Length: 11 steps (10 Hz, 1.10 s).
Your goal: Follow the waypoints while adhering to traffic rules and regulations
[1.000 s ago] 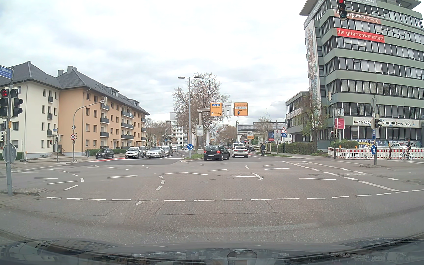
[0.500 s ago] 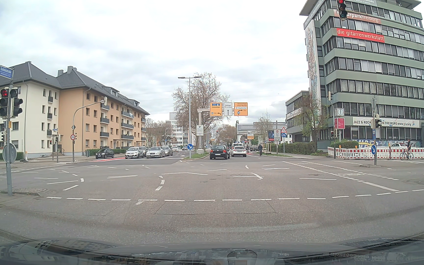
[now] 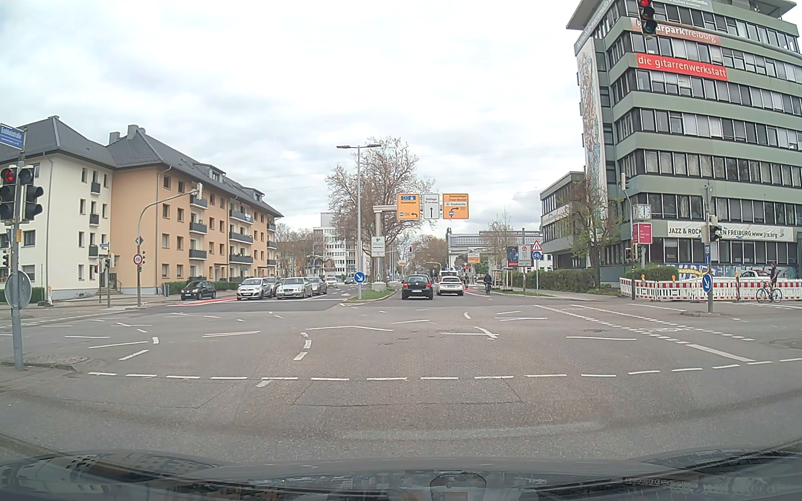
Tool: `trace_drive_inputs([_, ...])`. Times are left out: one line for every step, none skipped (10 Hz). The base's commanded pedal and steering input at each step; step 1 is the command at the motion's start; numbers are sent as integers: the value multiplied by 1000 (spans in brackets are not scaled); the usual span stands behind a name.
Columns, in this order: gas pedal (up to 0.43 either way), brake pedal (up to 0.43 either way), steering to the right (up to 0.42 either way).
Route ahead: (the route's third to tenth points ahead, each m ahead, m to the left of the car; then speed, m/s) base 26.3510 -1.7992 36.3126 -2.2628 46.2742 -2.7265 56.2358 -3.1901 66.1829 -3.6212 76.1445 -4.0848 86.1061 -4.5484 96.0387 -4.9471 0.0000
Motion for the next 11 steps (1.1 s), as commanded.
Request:
trace_drive_inputs([0, 201, -19])
trace_drive_inputs([0, 201, -19])
trace_drive_inputs([0, 201, -19])
trace_drive_inputs([0, 201, -19])
trace_drive_inputs([0, 201, -19])
trace_drive_inputs([0, 201, -19])
trace_drive_inputs([0, 201, -19])
trace_drive_inputs([0, 201, -19])
trace_drive_inputs([0, 201, -19])
trace_drive_inputs([0, 201, -19])
trace_drive_inputs([0, 201, -19])
